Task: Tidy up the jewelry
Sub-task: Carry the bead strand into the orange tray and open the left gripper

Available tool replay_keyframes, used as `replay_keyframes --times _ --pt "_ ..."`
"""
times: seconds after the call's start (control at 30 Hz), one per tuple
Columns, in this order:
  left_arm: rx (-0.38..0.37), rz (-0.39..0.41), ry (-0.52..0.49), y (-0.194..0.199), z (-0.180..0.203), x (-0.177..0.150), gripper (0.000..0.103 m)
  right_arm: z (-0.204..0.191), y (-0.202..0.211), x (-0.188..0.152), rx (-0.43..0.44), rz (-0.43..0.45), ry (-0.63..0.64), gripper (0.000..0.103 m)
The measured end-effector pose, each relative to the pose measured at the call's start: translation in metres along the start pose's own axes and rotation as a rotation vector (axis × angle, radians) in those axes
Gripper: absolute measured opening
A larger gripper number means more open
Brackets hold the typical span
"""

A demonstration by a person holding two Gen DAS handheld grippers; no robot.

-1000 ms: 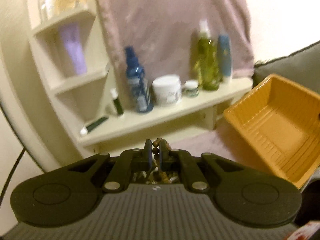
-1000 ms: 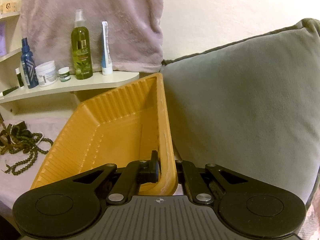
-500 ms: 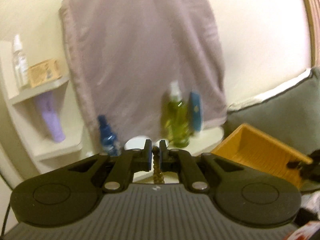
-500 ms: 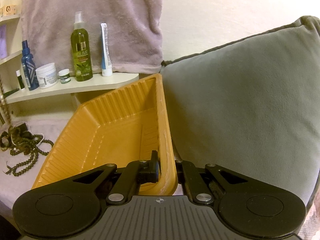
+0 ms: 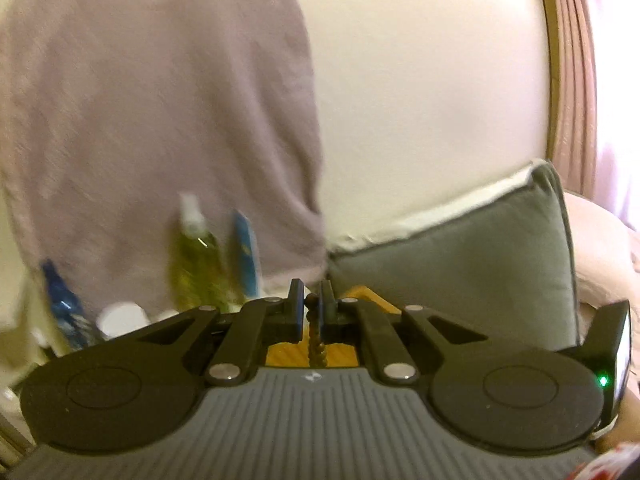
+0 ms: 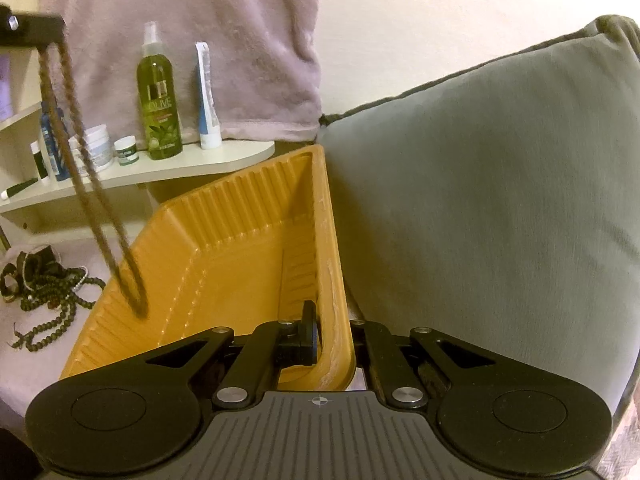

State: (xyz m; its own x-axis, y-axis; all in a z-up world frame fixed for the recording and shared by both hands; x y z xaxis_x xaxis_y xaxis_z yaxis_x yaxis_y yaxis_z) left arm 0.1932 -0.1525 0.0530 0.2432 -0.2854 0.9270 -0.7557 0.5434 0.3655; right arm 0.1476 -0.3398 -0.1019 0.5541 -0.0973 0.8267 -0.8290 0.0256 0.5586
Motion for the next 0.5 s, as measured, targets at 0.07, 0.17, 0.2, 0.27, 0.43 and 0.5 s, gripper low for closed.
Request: replay_keyframes --times 0.07,0.17,0.2,0.27,0.43,0.5 --pt "-0.018 -0.038 0.0 -0.011 0.009 -0.015 0.006 0.0 0.0 0.0 0.001 -0.001 -0.002 0.004" --pt "-0.042 -0.1 0.016 -0.026 0.016 -0.041 0.006 0.0 -0.001 0.0 0.001 -0.003 -0.002 0.004" --pt "-0.044 -0.111 0.022 -0.029 0.018 -0.048 0.006 0.0 -0.001 0.0 0.001 -0.003 -0.002 0.004" --pt "-0.059 -0.137 0.036 -0.037 0.02 -0.059 0.006 -0.001 -0.001 0.0 0.001 -0.004 -0.003 0.004" --pt "-0.063 -0.178 0.056 -0.045 0.023 -0.074 0.01 0.0 -0.001 -0.001 0.001 -0.006 -0.005 0.004" --pt "-0.06 -0.185 0.075 -0.046 0.019 -0.077 0.017 0.0 -0.002 -0.001 0.0 -0.007 -0.005 0.004"
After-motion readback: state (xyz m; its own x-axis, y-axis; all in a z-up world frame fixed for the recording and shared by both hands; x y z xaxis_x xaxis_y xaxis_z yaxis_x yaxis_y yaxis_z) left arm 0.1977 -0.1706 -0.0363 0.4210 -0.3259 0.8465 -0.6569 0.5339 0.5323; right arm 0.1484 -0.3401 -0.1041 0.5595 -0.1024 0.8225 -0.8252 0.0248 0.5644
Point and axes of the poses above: each gripper's, at about its wrist camera, not at the fingertips, and y roughly against the way its jaws point, z to its right, x to its top, the point moved 6 cm from there along -y, roughly the way its jaws point
